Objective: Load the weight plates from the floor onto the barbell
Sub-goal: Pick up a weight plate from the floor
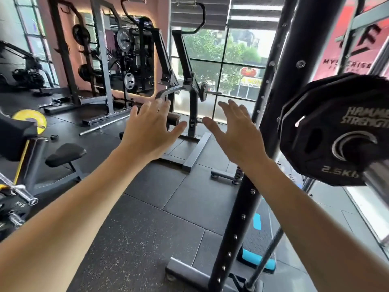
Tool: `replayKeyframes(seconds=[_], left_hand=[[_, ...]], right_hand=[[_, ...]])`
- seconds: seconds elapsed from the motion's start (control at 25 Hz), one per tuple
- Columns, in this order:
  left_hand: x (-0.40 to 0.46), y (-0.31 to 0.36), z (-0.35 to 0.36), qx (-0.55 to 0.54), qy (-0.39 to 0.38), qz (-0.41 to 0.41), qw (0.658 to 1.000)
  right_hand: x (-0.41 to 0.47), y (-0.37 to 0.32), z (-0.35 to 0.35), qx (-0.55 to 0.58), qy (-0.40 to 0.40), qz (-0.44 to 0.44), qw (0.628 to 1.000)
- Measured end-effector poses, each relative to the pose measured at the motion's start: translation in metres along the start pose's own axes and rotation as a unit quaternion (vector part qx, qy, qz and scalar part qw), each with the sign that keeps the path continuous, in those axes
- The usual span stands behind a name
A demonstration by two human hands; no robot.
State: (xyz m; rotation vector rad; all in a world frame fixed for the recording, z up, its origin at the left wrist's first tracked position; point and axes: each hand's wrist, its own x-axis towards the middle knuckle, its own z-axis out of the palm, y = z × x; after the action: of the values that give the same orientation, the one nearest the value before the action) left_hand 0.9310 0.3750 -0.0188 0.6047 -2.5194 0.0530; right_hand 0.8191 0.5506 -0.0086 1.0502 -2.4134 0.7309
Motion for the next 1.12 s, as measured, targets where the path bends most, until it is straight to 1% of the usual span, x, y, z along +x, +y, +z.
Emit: replayKeyframes(seconds=[0.12,0.32,0.52,0.64,0.8,0.92,1.04,1.12], left_hand=[[0.011,0.005,0.013,0.004,0.005,-0.004,1.000],[0.021,0.004,0.034,0.023,-0.012,-0.010,1.000],[0.057,-0.008,0.051,0.035,-0.011,-0.003,0.999],[0.094,-0.015,0.077,0.027,-0.016,0.018,0.999],[0.163,-0.026,0.129,-0.012,-0.024,0.067,0.997],[0.215,-0.062,0.164,-0.029,-0.030,0.095,0.995],[0.274,-0.129,0.185,-0.033,-0.041,0.114,0.992],[0.311,-0.176,0.194,-0.026,-0.031,0.118,0.992]], right_hand=[[0.015,0.016,0.013,0.012,-0.001,0.002,1.000],[0.037,0.033,0.040,0.038,-0.014,-0.001,0.999],[0.066,0.045,0.059,0.041,-0.003,0.002,0.999],[0.087,0.063,0.070,0.036,0.016,0.019,0.999],[0.123,0.091,0.101,-0.008,0.027,0.071,0.997],[0.172,0.095,0.143,-0.032,0.047,0.104,0.993],[0.244,0.076,0.195,-0.028,0.074,0.121,0.989],[0.286,0.060,0.228,-0.026,0.071,0.115,0.991]])
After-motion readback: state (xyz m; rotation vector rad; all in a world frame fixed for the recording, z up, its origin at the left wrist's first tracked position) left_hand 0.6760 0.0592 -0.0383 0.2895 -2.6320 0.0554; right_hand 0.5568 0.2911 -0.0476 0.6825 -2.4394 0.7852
